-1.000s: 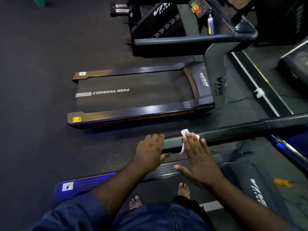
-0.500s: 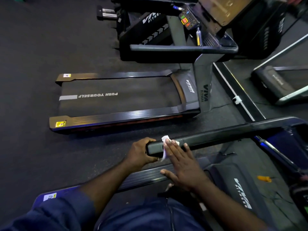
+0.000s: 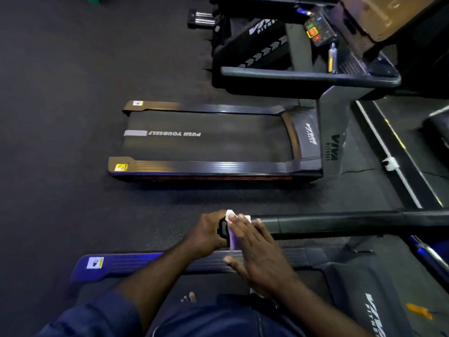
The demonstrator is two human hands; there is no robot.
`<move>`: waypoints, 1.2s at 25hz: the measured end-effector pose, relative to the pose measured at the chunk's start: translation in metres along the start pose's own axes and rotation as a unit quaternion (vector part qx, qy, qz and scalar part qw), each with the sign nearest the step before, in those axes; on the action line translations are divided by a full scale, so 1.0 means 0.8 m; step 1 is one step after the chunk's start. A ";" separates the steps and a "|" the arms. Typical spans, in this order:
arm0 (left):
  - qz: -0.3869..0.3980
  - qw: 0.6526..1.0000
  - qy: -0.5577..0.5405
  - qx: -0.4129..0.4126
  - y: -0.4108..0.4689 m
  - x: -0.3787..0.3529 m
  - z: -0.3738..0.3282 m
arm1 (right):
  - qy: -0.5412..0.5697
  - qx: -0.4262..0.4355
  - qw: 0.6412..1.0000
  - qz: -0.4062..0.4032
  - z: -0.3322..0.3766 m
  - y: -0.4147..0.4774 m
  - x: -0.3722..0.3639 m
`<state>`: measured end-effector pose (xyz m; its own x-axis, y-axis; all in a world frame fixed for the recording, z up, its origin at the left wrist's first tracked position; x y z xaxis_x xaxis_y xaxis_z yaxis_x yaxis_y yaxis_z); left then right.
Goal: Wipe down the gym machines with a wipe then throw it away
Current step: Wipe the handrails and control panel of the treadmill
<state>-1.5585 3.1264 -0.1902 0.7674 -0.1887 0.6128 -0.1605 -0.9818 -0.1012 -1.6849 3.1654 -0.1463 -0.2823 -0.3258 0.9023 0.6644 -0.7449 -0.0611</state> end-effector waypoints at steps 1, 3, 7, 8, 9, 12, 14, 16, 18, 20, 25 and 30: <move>-0.004 1.000 -0.003 0.024 -0.002 -0.002 0.004 | -0.003 -0.001 1.000 -0.002 -0.025 -0.009 0.006; 0.004 0.998 0.006 0.058 -0.008 -0.007 0.009 | -0.004 -0.057 0.998 -0.039 -0.062 -0.021 0.022; -0.004 0.992 0.002 0.126 -0.014 -0.008 0.017 | 0.053 0.021 0.998 0.029 0.002 0.013 -0.022; -0.016 0.989 -0.011 0.148 -0.017 -0.006 0.017 | 0.045 0.059 0.996 0.040 0.021 0.018 -0.029; -0.028 0.985 -0.025 0.171 -0.020 -0.006 0.016 | 0.027 0.088 0.995 0.044 0.028 0.018 -0.029; -0.046 0.975 -0.065 0.207 -0.027 -0.013 0.007 | -0.013 0.127 0.990 0.054 -0.005 0.004 -0.013; -0.042 0.967 -0.094 0.231 -0.029 -0.017 0.001 | -0.019 0.101 0.993 0.065 -0.034 -0.011 0.003; -0.034 0.956 -0.162 0.241 -0.030 -0.023 -0.005 | -0.006 0.039 0.997 0.073 -0.045 -0.011 0.010; -0.043 0.920 -0.278 0.273 -0.032 -0.027 -0.002 | 0.020 0.009 0.994 0.107 -0.030 0.005 0.000; -0.050 0.869 -0.385 0.306 -0.031 -0.033 0.009 | 0.035 0.025 0.990 0.136 -0.013 0.020 -0.007; 0.012 0.817 -0.403 0.412 -0.011 -0.052 0.049 | 0.066 -0.063 0.969 0.231 -0.074 0.051 0.023; 0.159 0.757 -0.459 0.437 0.025 -0.076 0.054 | 0.153 -0.166 0.864 0.450 -0.054 0.109 -0.017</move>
<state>-1.5815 3.1173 -0.2628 0.9485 0.0410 -0.3141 -0.2638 -0.4468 -0.8548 -1.6529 3.0799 -0.1824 0.0415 -0.9612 0.2727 0.4886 -0.2186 -0.8447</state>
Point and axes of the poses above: each hand's wrist, its own y-axis towards the middle knuckle, its own x-axis out of the back of the hand, z = x × y, the point moved 10 cm from there along y, towards the middle knuckle, and after that the axes turned 14 degrees about y, right-handed, at the moved point
